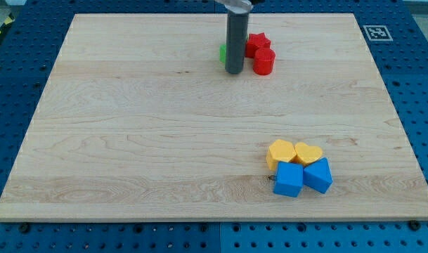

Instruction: Separate the green circle and green star

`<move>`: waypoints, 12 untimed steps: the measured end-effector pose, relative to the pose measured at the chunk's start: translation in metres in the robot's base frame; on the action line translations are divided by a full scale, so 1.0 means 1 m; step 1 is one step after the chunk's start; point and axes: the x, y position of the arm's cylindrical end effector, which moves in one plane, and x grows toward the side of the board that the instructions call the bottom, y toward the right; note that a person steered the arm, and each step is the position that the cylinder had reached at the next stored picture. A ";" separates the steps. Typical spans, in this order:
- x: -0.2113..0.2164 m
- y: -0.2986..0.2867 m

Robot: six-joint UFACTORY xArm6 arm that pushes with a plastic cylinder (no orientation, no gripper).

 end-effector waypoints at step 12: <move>-0.052 -0.063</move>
